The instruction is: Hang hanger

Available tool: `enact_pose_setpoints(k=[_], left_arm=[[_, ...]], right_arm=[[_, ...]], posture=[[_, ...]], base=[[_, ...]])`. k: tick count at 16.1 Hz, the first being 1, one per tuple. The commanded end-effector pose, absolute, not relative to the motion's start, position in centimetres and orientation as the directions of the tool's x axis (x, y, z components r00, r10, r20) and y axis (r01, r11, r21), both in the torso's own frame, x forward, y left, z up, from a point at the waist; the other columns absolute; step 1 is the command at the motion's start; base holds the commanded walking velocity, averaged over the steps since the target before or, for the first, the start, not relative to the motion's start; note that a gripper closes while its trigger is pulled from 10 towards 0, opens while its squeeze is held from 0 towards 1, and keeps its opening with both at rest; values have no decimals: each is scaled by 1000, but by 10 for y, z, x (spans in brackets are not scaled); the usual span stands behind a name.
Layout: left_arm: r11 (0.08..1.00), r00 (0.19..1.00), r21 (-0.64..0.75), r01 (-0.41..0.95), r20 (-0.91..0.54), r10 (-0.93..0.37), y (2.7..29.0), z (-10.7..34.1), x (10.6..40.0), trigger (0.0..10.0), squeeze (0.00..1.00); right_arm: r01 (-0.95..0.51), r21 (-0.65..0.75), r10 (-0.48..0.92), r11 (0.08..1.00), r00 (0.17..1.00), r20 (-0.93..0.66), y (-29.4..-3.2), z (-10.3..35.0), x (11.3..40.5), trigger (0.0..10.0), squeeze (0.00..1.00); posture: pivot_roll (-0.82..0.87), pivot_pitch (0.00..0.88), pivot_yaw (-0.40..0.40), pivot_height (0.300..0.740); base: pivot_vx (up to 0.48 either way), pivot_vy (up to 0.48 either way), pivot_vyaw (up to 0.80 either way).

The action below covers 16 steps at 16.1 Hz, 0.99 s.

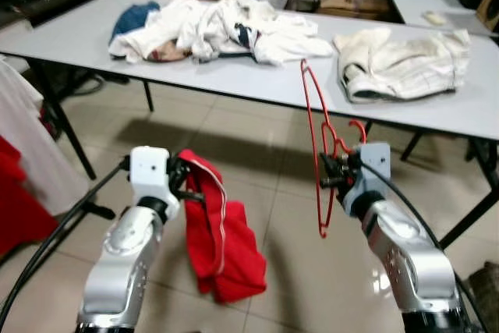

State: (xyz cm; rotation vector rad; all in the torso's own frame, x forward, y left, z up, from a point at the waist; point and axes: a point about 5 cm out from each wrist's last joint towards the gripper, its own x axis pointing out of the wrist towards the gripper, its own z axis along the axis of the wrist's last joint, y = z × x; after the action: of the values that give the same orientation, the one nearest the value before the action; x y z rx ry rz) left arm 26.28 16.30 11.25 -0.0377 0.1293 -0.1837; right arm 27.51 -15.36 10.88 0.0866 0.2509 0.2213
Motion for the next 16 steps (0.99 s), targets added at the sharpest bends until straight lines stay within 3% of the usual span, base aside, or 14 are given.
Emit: enact_pose_setpoints(k=[1, 16], left_arm=[[973, 970, -52, 226, -80, -229, 155, 121, 265, 10000, 0], [958, 956, -70, 278, -77, -283, 150, 122, 268, 10000, 0]], right_arm=[[-186, 94, 203, 978, 949, -240, -160, 111, 274, 10000, 0], [-198, 67, 208, 978, 954, -218, -162, 115, 270, 10000, 0]], posture=[[-14, 0, 7, 740], [-34, 0, 18, 740]], base=[[0, 0, -800], [291, 0, -800]])
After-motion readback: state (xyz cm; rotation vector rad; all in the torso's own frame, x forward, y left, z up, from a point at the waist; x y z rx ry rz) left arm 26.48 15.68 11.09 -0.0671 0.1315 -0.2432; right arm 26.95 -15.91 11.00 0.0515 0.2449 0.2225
